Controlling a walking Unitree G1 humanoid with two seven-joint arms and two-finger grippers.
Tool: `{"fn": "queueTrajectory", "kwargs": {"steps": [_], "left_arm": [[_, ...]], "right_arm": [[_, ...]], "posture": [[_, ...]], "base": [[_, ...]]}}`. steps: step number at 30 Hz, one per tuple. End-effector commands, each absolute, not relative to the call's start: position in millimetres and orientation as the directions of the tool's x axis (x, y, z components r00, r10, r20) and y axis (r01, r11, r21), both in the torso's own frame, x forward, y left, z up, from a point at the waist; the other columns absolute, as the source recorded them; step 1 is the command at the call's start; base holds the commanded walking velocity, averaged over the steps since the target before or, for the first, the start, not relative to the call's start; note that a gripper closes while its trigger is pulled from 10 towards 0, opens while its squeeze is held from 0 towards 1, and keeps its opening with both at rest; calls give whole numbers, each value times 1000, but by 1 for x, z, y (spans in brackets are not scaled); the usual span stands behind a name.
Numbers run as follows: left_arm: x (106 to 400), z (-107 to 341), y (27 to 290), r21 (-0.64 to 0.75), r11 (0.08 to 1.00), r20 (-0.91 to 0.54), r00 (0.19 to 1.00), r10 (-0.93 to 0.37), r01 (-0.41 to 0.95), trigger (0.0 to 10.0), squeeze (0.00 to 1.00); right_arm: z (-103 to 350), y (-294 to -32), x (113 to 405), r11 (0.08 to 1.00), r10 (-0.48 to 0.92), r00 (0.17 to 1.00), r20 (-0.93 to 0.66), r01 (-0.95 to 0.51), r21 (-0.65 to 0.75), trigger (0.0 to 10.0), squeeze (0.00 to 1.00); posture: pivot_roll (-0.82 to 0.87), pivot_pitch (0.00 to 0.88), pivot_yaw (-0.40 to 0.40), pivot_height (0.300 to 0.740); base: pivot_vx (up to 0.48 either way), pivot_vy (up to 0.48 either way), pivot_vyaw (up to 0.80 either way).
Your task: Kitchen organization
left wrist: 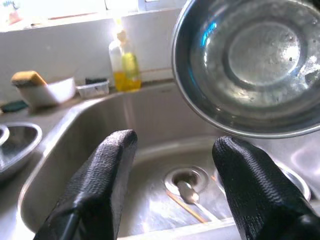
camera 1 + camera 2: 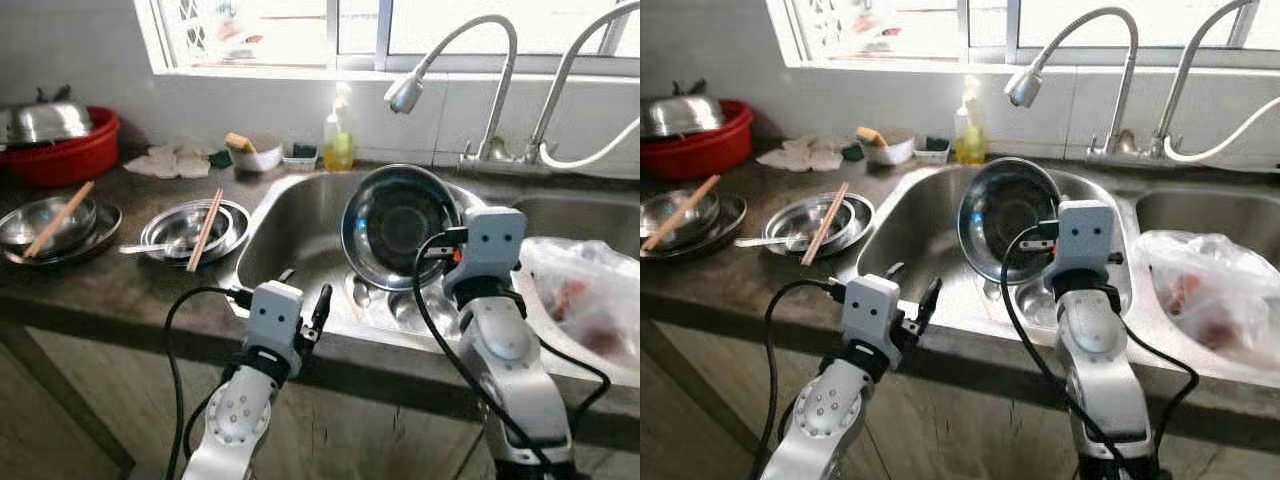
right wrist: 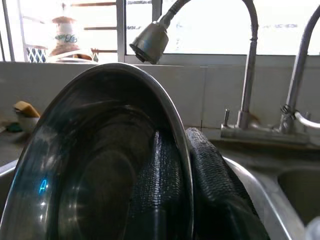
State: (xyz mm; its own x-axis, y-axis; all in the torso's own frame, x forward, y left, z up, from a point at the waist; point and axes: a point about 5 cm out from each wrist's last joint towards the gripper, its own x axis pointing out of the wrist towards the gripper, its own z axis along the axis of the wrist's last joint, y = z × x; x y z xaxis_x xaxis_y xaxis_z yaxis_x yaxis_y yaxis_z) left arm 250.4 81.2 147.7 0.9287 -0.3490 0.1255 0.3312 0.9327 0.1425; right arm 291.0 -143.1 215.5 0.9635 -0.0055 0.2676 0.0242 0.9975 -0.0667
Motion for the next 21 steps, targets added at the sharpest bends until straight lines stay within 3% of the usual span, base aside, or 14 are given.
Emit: {"fn": "queueTrajectory", "kwargs": {"steps": [1,9,21], "left_arm": [[250,146,87,147,937,113,936,-334,317,10000,0],[248,146,84,143,936,111,934,-339,323,10000,0],[238,148,84,131,940,108,939,-328,314,10000,0]], "right_arm": [[222,-136,297,997,27,962,272,-5,-83,10000,0],[228,-150,332,988,-39,980,197,67,-137,10000,0],[213,-175,386,983,-138,988,-66,129,-133,10000,0]], "posture": [[64,0,-31,740],[69,0,-39,740],[89,45,-56,740]], "base": [[0,0,0],[0,0,0],[0,0,0]]}}
